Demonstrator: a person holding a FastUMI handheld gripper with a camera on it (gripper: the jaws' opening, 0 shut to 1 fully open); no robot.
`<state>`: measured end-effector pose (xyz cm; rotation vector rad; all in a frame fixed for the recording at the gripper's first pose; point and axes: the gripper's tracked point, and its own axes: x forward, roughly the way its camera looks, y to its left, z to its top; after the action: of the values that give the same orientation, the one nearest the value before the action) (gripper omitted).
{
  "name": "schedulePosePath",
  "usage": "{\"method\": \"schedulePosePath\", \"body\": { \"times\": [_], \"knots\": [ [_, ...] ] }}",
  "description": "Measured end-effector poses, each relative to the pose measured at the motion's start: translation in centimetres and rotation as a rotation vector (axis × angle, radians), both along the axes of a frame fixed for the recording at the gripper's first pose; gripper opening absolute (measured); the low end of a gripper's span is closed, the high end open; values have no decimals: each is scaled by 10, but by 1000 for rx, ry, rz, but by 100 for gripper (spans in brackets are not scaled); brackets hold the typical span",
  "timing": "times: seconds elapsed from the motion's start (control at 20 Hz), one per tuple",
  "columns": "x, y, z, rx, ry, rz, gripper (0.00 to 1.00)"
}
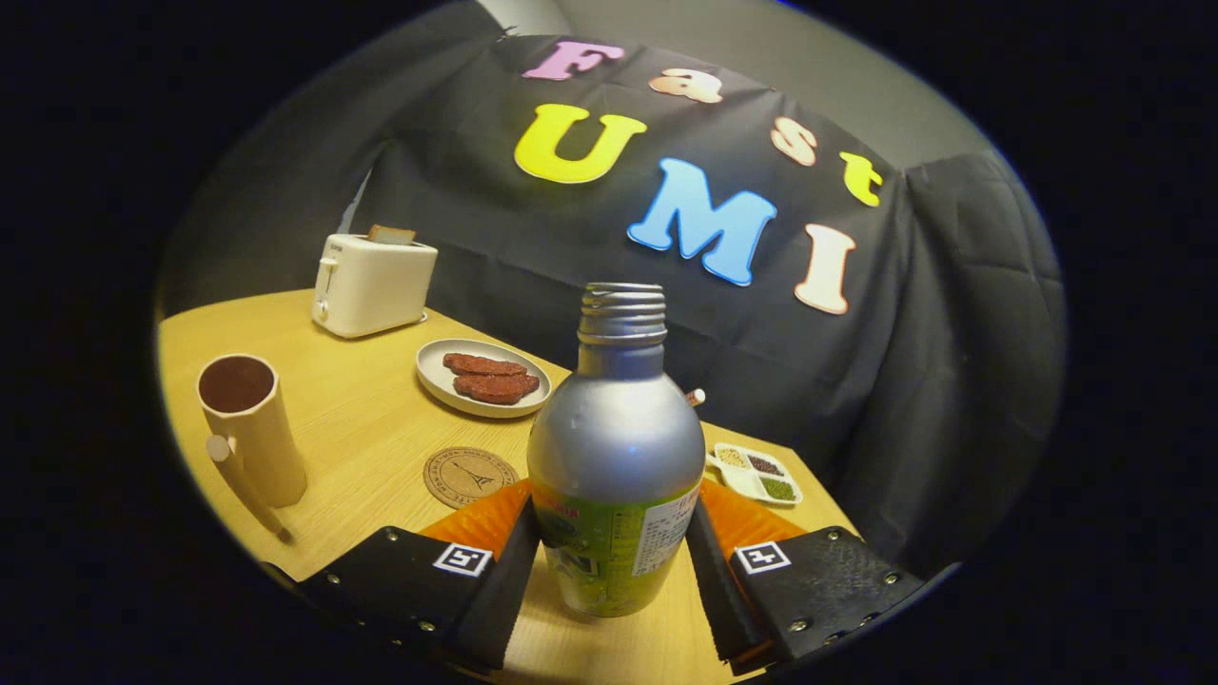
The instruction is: Take the bottle from table, then pour the juice into the cup, finally place the bottle on the coaster
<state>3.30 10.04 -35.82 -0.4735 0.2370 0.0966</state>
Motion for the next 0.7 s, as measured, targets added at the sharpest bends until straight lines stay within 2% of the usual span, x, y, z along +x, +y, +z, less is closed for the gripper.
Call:
{"method": "schedulePosePath", "body": {
  "times": [0.35, 0.7],
  "knots": [
    [-20, 32, 23, -228, 73, 168, 78],
    [-23, 53, 8, -468, 96, 280, 78]
  ]
}}
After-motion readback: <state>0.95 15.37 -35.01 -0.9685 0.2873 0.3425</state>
